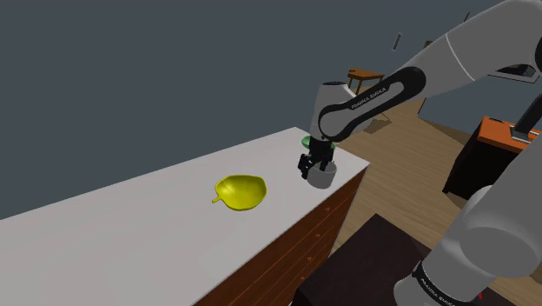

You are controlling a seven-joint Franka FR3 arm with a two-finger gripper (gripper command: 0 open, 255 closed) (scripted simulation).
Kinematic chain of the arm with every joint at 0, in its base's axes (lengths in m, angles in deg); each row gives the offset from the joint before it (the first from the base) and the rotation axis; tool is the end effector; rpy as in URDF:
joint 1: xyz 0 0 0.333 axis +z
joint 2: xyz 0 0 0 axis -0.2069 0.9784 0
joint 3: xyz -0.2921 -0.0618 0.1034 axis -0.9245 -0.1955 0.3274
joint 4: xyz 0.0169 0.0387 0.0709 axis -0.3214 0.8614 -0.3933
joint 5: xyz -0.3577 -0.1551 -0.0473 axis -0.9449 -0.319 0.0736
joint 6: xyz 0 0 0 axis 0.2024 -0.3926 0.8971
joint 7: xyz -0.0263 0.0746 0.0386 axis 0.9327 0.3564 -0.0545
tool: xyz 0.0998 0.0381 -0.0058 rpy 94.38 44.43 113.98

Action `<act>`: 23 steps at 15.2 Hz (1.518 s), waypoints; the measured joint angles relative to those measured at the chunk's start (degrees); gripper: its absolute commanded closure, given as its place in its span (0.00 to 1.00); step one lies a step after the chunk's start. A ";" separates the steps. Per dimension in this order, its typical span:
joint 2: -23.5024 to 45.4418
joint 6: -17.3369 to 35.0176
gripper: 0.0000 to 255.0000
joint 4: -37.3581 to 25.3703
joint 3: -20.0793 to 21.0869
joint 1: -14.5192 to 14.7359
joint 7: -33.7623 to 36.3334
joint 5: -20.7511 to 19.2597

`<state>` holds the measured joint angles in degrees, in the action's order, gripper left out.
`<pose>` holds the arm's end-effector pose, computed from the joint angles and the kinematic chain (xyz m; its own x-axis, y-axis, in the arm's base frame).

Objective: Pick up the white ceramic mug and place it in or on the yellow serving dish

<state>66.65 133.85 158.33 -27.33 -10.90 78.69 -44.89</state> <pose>0.4628 -0.0143 0.3159 0.9925 -0.1202 -0.0203 -0.1192 -0.9918 0.0468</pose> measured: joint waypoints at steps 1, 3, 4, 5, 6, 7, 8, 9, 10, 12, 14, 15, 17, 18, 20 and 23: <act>0.00 0.00 1.00 0.00 0.00 0.00 0.00 0.00; 0.00 0.00 1.00 0.00 0.00 0.00 0.00 0.00; -0.01 0.00 1.00 -0.01 0.00 0.00 0.00 0.00; -0.01 0.00 1.00 -0.01 0.01 0.00 0.00 0.00; -0.01 0.00 1.00 -0.01 0.01 0.01 0.00 0.00; -0.01 0.00 1.00 -0.01 0.01 0.01 0.00 0.00; -0.02 0.00 1.00 -0.01 0.01 0.01 0.00 0.00; -0.02 -0.01 1.00 -0.01 0.01 0.01 0.00 0.00; -0.01 0.00 1.00 -0.01 0.01 0.00 0.00 0.00; -0.59 -1.04 1.00 -0.45 0.04 0.03 -0.01 0.04; -1.85 -2.62 1.00 -0.78 0.07 0.05 -0.04 0.07; -2.26 -3.32 1.00 -1.08 0.04 0.03 -0.14 0.09; -3.23 -5.04 1.00 -1.83 0.09 0.08 -0.17 0.15; -3.97 -5.82 1.00 -1.88 0.05 0.04 -0.26 0.14; -4.76 -7.43 1.00 -2.70 0.10 0.07 -0.30 0.19; -5.98 -10.04 1.00 -4.08 0.25 0.20 -0.23 0.30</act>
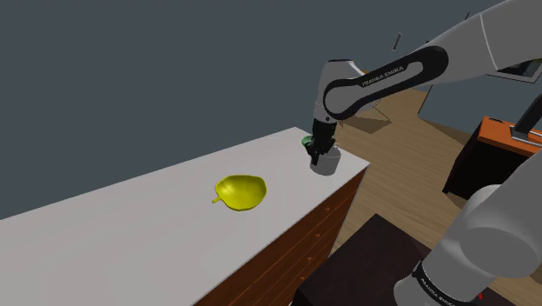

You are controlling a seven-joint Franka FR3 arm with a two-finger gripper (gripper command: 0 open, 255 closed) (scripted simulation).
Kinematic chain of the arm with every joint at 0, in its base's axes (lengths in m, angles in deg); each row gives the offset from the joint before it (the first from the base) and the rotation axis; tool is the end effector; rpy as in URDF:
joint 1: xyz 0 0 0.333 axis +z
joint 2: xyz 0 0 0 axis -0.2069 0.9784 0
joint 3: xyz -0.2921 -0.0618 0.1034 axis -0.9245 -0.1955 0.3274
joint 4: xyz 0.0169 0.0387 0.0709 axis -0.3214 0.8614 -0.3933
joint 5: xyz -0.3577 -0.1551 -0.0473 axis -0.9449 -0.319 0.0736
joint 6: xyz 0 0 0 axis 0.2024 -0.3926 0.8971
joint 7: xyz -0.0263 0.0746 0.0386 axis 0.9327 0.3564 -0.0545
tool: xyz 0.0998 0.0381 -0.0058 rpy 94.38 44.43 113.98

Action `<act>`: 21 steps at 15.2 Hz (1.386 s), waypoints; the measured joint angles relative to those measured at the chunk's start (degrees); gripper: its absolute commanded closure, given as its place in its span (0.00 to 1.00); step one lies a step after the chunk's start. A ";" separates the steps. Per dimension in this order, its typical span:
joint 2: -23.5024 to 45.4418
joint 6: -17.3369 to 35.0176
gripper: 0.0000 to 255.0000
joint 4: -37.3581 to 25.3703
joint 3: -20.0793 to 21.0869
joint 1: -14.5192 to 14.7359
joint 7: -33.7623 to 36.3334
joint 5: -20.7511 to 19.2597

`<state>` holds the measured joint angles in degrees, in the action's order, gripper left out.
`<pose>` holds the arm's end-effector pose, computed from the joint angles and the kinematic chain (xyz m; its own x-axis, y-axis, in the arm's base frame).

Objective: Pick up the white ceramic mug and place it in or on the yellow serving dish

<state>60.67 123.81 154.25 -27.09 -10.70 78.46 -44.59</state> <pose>0.4643 -0.0125 0.3795 0.9926 -0.1202 -0.0199 -0.1192 -0.9918 0.0466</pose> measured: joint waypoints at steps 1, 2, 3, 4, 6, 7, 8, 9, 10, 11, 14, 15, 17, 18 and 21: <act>-0.53 -0.83 1.00 -0.31 -0.04 -0.03 -0.11 0.00; -1.01 -1.56 1.00 -0.56 -0.13 -0.11 -0.29 -0.02; -1.33 -2.40 1.00 -1.08 -0.13 -0.11 -0.34 0.00; -1.72 -3.06 1.00 -1.35 -0.09 -0.09 -0.32 0.01; -2.28 -4.71 1.00 -2.45 -0.09 -0.08 -0.42 0.05; -2.49 -5.41 1.00 -2.92 -0.08 -0.08 -0.45 0.07; -2.93 -6.30 1.00 -3.38 -0.02 -0.04 -0.42 0.10; -3.51 -7.27 1.00 -3.77 0.02 -0.02 -0.42 0.12; -3.77 -8.09 1.00 -4.33 0.01 -0.03 -0.48 0.13; -3.64 -8.34 1.00 -4.70 0.33 0.21 0.00 0.25; -2.22 -8.81 1.00 -6.39 2.68 1.91 3.54 1.02; -1.34 -9.06 1.00 -7.45 3.47 2.47 4.77 1.23; 0.14 -9.48 1.00 -9.26 5.07 3.63 7.31 1.60; 0.92 -9.94 1.00 -10.44 5.87 4.23 8.61 1.77; 3.26 -10.84 1.00 -13.57 8.09 5.92 12.36 2.06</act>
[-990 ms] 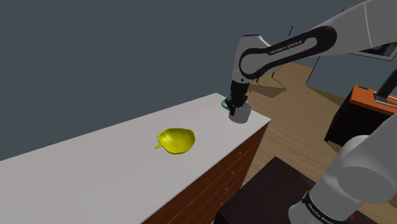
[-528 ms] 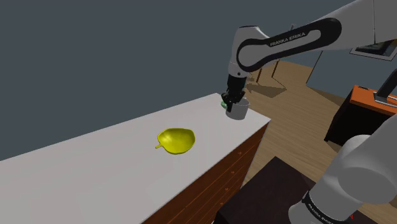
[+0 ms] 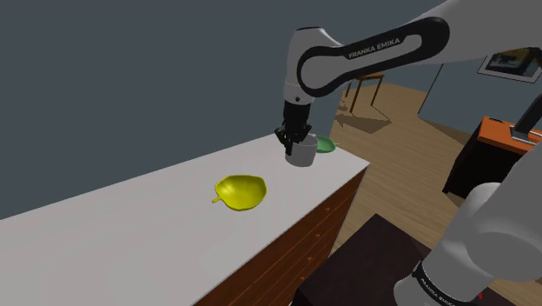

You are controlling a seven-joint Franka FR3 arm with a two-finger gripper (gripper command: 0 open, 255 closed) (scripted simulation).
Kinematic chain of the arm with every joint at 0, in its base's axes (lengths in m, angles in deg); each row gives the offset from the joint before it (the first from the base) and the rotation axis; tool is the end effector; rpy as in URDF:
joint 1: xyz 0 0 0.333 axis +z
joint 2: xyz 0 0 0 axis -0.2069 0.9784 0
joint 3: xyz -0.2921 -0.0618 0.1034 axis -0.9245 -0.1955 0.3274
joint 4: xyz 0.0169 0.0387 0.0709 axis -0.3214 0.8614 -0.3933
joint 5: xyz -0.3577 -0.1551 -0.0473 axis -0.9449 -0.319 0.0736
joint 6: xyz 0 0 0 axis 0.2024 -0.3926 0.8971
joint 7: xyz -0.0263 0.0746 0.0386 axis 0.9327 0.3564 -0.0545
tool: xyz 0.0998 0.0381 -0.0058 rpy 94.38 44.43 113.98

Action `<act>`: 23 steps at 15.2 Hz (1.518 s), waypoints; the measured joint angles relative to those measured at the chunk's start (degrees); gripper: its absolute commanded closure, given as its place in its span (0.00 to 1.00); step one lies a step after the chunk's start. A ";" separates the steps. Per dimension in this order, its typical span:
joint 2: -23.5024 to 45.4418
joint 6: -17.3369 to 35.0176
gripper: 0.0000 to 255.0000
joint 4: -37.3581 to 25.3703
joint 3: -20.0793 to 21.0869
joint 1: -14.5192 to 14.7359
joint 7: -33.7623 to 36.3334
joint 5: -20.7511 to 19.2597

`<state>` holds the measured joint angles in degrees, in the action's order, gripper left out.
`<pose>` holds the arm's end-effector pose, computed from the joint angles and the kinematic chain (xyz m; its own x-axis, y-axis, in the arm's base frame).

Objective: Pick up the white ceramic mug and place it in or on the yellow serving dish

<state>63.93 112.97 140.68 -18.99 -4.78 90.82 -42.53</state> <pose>0.4943 0.1112 0.4426 0.9927 -0.1191 -0.0202 -0.1181 -0.9919 0.0473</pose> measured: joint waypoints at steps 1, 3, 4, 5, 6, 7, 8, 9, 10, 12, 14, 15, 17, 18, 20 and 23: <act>1.53 -0.26 1.00 -1.75 0.83 0.63 1.46 -0.02; 3.64 -0.73 1.00 -4.20 2.21 1.77 4.02 -0.09; 4.43 -1.08 1.00 -5.31 2.82 2.30 5.19 -0.12; 5.87 -1.22 1.00 -6.85 3.59 2.99 6.69 -0.28; 7.08 -1.63 1.00 -8.40 4.17 3.54 7.90 -0.42; 9.21 -2.31 1.00 -11.14 4.79 4.17 9.25 -0.78; 10.52 -2.92 1.00 -12.98 5.35 4.80 10.52 -0.99; 11.74 -3.40 1.00 -14.62 5.80 5.34 11.57 -1.24; 13.21 -3.96 1.00 -16.57 6.31 6.01 12.82 -1.53; 15.78 -5.21 1.00 -20.22 7.37 7.55 15.49 -2.14; 18.83 -6.33 1.00 -24.22 7.96 8.71 17.35 -2.85; 19.40 -6.08 1.00 -24.50 8.08 8.96 17.77 -3.00; 20.35 -5.19 1.00 -24.50 8.18 9.27 18.34 -3.27; 20.77 -4.62 1.00 -24.34 8.19 9.36 18.51 -3.39; 21.07 -3.05 1.00 -23.05 8.12 9.31 18.56 -3.51; 21.76 -1.07 1.00 -21.72 8.07 9.38 18.83 -3.75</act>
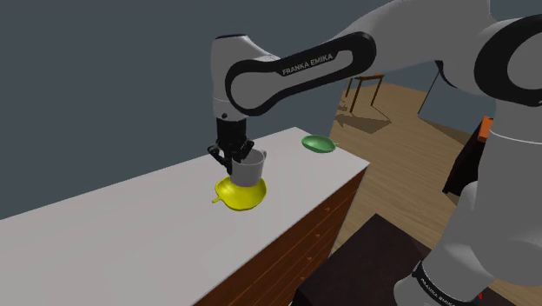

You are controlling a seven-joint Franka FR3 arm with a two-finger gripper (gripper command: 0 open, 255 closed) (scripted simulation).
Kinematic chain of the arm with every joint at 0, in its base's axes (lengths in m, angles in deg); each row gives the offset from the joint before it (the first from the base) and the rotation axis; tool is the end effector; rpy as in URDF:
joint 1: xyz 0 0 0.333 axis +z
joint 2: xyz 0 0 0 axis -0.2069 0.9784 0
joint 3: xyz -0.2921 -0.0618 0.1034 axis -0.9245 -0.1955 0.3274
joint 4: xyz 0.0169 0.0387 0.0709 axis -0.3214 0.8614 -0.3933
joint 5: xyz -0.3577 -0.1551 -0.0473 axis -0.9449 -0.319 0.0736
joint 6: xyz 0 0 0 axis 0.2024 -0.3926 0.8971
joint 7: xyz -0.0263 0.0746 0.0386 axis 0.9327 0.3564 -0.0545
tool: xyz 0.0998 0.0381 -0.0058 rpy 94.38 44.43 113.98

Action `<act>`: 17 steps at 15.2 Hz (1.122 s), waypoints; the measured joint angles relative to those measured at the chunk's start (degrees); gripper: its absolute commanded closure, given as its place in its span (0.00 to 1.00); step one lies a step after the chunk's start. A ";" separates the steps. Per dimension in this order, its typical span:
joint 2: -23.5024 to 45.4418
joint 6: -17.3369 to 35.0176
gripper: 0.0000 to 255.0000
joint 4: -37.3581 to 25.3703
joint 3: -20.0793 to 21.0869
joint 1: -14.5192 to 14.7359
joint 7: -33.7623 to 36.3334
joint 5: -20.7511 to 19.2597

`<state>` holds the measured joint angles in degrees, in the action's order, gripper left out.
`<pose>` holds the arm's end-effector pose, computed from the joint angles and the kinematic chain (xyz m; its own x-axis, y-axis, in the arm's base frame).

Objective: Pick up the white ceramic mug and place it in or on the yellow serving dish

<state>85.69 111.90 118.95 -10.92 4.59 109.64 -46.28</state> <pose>0.5440 0.2994 0.4060 0.9925 -0.1204 -0.0207 -0.1194 -0.9917 0.0471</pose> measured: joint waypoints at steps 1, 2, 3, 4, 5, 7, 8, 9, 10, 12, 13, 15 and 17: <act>0.39 0.63 1.00 0.24 -0.04 0.01 0.05 -0.12; 0.77 1.20 1.00 0.45 -0.08 0.02 0.09 -0.23; 1.05 1.86 1.00 0.83 -0.12 0.03 0.16 -0.33; 1.15 2.74 1.00 1.63 -0.14 0.03 0.25 -0.39; 1.50 3.50 1.00 2.05 -0.16 0.07 0.36 -0.51; 2.08 4.52 1.00 2.51 -0.23 0.10 0.48 -0.70; 2.11 4.73 1.00 2.69 -0.24 0.10 0.50 -0.72; 2.15 4.89 1.00 2.81 -0.24 0.11 0.53 -0.74; 2.16 4.95 1.00 2.85 -0.24 0.11 0.53 -0.74; 2.18 5.00 1.00 2.88 -0.25 0.10 0.53 -0.75; 2.18 5.02 1.00 2.89 -0.25 0.10 0.53 -0.75; 2.18 5.03 0.00 2.90 -0.25 0.10 0.53 -0.75; 2.17 5.03 0.00 2.90 -0.25 0.10 0.53 -0.75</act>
<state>87.86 116.93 121.85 -11.17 4.70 110.17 -47.03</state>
